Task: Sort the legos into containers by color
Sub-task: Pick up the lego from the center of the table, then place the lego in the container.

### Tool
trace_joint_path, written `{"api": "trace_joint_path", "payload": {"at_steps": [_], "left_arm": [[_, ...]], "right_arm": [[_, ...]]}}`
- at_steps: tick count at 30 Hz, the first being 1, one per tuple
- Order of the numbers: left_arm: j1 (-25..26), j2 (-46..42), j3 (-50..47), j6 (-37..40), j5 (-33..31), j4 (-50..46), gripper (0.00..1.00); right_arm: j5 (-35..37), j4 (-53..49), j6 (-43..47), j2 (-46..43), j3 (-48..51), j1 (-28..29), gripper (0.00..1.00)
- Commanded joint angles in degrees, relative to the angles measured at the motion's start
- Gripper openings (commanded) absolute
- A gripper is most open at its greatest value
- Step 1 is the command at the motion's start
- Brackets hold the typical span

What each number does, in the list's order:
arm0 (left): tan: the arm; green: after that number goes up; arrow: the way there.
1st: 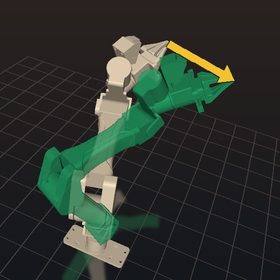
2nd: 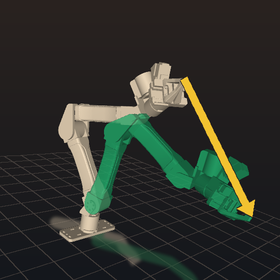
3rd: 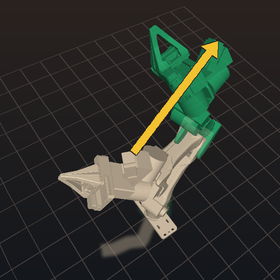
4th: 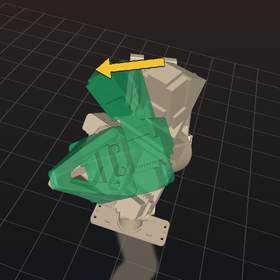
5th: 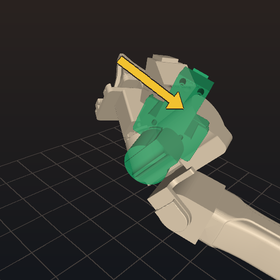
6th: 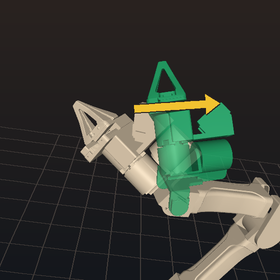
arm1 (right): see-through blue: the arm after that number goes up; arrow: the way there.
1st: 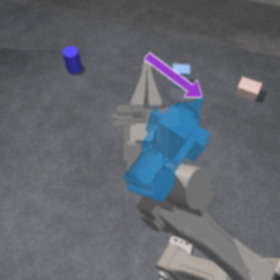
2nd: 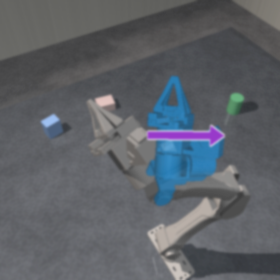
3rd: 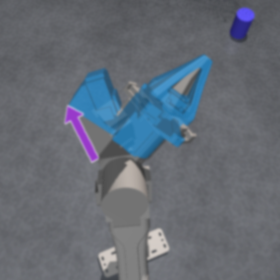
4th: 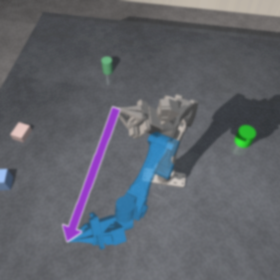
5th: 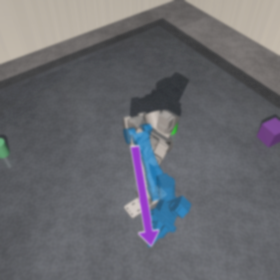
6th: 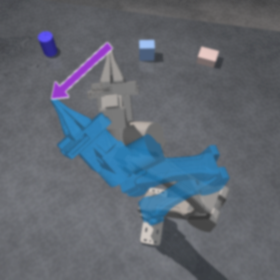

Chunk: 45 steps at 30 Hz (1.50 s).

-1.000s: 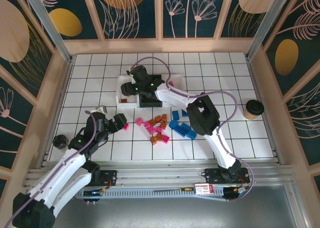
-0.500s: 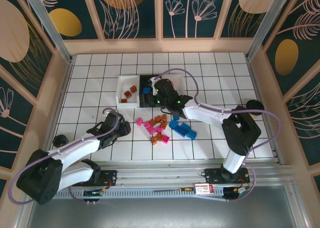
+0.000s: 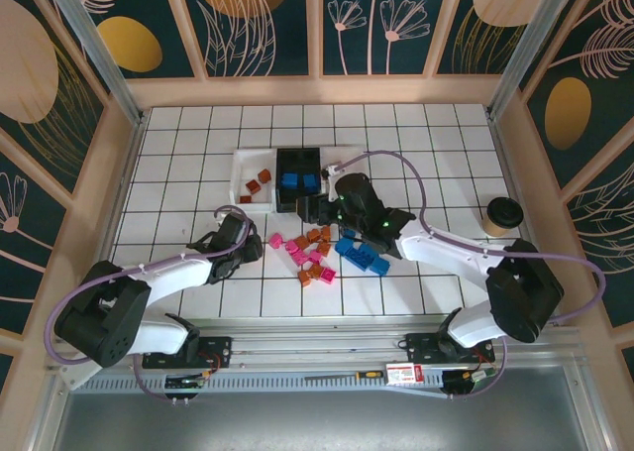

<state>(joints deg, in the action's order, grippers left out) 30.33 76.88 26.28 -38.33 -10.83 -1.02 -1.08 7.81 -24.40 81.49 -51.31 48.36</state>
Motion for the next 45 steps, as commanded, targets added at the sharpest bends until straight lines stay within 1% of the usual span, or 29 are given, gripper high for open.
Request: {"api": "trace_joint_path", "payload": {"at_steps": [1,6,9,14,18,21,24,27,32,35,40,43,45], "left_arm": [[0.21,0.67,0.46,-0.10,2.14,3.02,0.45],[0.50,-0.68,0.08,-1.19,3.60,3.09,0.28],[1.33,-2.78,0.08,-1.79,4.33,2.41,0.19],[2.16,-6.55,1.22,-2.27,4.63,-0.47,0.12],[2.68,-9.65,4.11,-2.41,5.58,-2.87,0.10],[3.15,-8.57,9.50,-1.71,6.75,-4.31,0.10],[4.23,-4.04,16.42,-0.69,6.99,-4.48,0.10],[5.38,2.76,24.82,0.27,7.87,-3.48,0.09],[8.36,17.33,43.06,2.50,7.52,-4.88,0.09],[8.70,26.52,53.19,3.24,7.67,-6.62,0.09],[8.78,38.44,68.06,4.79,6.43,-11.27,0.09],[8.72,43.98,74.87,5.01,6.25,-13.54,0.12],[8.78,47.28,79.15,4.89,6.72,-15.05,0.18]], "right_arm": [[2.96,1.82,-0.87,-2.14,2.29,-0.11,0.62],[3.59,2.12,-1.35,-3.44,3.94,-0.19,0.62],[4.45,2.16,-1.53,-4.31,4.96,-0.43,0.62],[5.51,2.16,-2.35,-6.79,7.49,-0.85,0.62],[7.20,1.76,-3.25,-10.78,10.72,-1.15,0.62],[8.67,1.10,-4.10,-14.84,14.07,-1.50,0.62],[9.51,0.20,-5.10,-18.49,17.39,-1.77,0.62],[10.54,-1.08,-6.28,-21.54,20.34,-1.78,0.62],[11.52,-3.19,-8.08,-25.30,24.48,-1.78,0.62],[11.80,-4.26,-8.82,-27.04,26.10,-1.78,0.62],[11.61,-6.10,-9.35,-28.92,27.30,-1.78,0.63],[11.06,-7.36,-9.60,-29.06,27.62,-1.78,0.63],[11.40,-8.29,-10.19,-28.94,27.92,-1.78,0.63]]}}
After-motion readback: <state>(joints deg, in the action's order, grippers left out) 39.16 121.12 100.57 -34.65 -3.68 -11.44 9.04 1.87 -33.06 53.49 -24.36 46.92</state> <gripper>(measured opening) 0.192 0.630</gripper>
